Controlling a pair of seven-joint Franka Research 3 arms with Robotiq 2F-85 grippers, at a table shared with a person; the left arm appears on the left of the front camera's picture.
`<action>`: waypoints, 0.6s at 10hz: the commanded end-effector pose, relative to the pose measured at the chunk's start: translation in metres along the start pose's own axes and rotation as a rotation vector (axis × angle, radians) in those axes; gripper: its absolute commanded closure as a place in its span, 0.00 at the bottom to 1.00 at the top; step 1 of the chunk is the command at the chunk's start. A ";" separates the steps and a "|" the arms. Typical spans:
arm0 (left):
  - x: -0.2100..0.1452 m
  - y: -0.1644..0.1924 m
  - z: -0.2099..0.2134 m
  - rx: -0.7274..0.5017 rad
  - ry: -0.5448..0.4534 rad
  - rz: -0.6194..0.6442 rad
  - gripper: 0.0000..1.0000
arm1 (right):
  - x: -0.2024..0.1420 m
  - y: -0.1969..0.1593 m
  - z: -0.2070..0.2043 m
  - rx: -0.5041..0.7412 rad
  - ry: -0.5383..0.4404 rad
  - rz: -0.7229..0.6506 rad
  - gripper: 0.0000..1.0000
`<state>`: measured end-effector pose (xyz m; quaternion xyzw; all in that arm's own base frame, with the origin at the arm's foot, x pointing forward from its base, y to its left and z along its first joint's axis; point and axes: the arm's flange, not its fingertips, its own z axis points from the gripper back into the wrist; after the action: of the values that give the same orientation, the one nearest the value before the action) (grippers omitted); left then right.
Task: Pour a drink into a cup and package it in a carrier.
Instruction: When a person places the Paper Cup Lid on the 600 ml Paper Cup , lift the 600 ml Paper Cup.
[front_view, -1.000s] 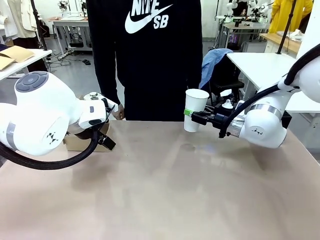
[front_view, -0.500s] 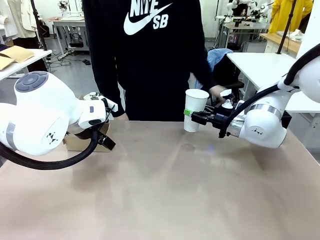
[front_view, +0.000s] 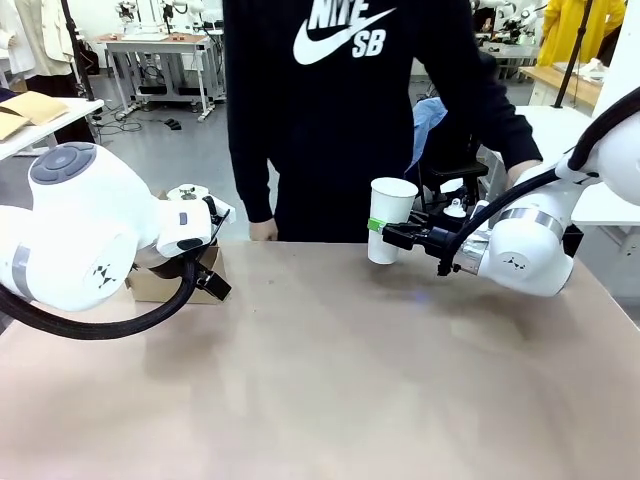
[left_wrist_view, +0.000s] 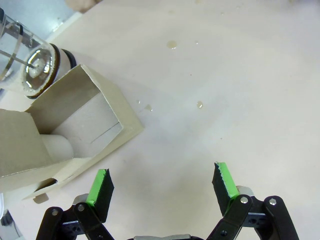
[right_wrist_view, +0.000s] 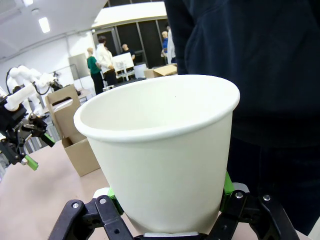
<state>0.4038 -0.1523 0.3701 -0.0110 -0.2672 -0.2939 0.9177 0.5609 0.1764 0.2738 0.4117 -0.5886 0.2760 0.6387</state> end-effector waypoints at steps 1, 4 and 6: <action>0.000 0.000 0.000 -0.001 -0.001 0.001 0.00 | 0.002 0.001 -0.002 0.003 -0.005 -0.001 0.19; 0.000 0.000 0.000 -0.001 -0.001 0.001 0.00 | 0.002 0.001 -0.002 0.003 -0.005 -0.001 0.19; 0.000 0.000 0.000 -0.001 -0.001 0.001 0.00 | 0.002 0.001 -0.002 0.003 -0.005 -0.001 0.19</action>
<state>0.4038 -0.1523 0.3701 -0.0110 -0.2672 -0.2939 0.9177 0.5609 0.1764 0.2738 0.4117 -0.5886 0.2760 0.6387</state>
